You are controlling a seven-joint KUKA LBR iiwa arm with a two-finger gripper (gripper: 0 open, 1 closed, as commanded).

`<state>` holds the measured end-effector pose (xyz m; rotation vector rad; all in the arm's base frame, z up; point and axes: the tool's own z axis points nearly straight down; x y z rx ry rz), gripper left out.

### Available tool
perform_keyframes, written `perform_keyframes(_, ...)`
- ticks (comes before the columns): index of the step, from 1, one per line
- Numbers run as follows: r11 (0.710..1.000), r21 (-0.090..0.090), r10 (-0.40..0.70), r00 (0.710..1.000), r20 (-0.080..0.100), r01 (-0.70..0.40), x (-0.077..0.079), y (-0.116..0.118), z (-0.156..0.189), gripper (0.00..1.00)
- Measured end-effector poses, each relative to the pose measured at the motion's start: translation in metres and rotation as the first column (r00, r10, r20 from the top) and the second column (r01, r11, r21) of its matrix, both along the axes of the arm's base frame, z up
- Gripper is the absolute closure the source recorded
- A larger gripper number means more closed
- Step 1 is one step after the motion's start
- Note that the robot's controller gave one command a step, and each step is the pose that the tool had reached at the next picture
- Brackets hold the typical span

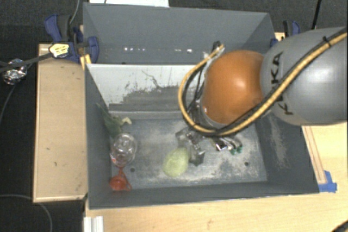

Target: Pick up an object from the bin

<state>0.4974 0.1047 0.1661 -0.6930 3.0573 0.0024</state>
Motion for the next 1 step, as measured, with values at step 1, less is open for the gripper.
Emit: perform_keyframes(1, 1.0, 0.003, 0.01, 1.0, 0.015, -0.01, -0.006, 0.0061, 0.0576, 1.0)
